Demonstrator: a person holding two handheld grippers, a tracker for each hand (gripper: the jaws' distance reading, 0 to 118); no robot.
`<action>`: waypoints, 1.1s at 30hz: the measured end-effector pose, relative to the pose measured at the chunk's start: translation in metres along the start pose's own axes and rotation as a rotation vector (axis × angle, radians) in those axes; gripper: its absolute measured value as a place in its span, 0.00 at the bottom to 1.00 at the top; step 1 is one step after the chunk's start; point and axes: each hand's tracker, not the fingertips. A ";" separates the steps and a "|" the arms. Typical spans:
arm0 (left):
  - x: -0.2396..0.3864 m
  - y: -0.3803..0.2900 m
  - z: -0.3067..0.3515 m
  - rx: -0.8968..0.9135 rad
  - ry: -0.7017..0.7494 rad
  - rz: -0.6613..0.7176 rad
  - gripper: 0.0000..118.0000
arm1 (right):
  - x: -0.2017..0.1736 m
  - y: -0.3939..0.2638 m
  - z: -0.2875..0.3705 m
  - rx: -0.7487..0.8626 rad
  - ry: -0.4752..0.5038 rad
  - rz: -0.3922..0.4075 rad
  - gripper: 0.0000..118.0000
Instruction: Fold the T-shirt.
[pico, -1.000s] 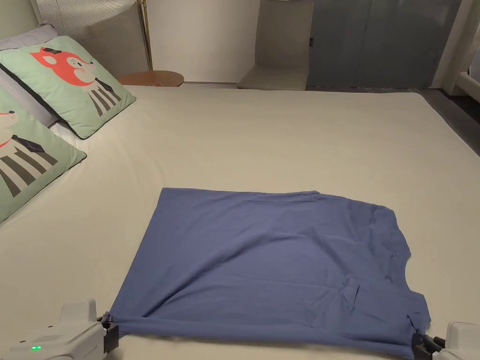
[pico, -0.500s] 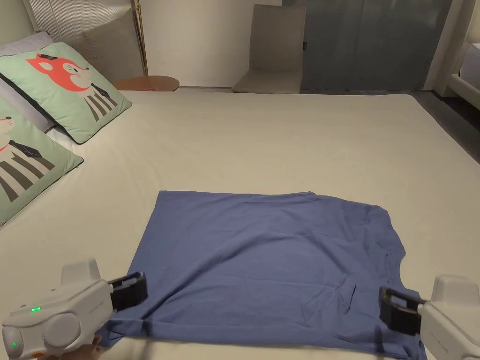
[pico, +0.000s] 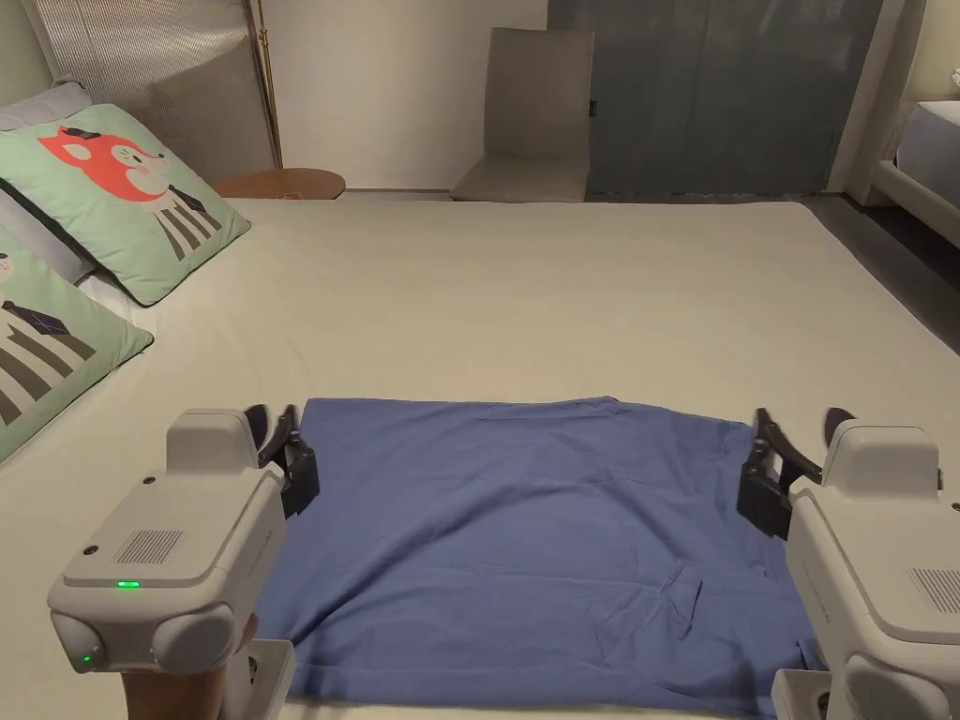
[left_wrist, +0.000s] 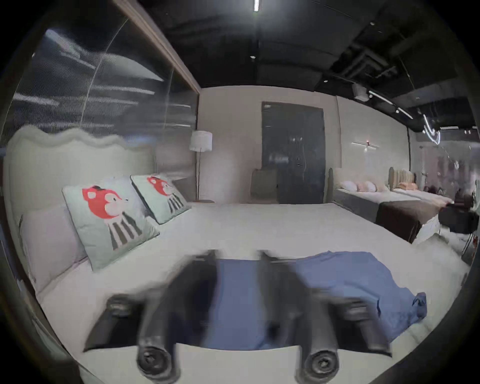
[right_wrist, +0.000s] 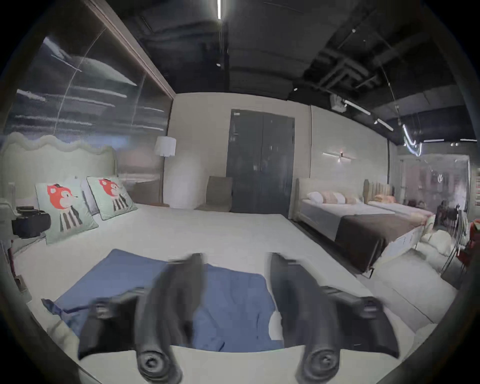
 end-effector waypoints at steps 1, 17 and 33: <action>-0.005 -0.003 -0.006 -0.010 -0.005 0.004 0.01 | -0.001 -0.001 0.000 0.004 -0.003 0.005 0.20; -0.065 -0.051 -0.026 -0.482 0.002 0.072 0.00 | 0.002 -0.015 -0.006 -0.024 0.029 0.000 0.00; -0.110 -0.141 -0.015 -0.737 0.038 0.111 0.64 | 0.013 -0.031 -0.006 -0.107 0.035 0.031 0.00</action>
